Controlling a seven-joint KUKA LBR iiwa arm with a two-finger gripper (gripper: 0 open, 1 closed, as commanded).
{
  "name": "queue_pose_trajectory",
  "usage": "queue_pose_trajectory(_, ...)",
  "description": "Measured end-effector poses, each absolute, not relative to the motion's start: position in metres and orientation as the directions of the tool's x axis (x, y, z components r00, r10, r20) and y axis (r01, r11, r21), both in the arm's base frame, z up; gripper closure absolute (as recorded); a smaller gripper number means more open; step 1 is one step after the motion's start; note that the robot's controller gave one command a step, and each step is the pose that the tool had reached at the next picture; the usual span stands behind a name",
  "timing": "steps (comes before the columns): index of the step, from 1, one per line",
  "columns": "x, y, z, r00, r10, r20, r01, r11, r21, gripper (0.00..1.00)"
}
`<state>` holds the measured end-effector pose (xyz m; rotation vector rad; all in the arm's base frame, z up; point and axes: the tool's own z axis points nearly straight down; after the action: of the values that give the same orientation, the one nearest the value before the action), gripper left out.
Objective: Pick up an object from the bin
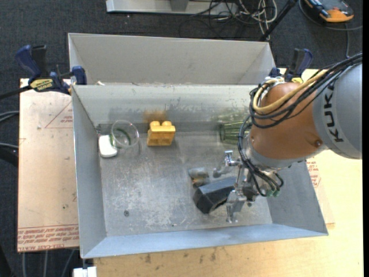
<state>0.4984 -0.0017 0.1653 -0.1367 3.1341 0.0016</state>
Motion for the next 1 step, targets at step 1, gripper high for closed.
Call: queue_pose_trajectory(1,0.5025,-0.042,0.1441,-0.96,-0.279,0.0,-0.279,0.96,0.002,0.0)
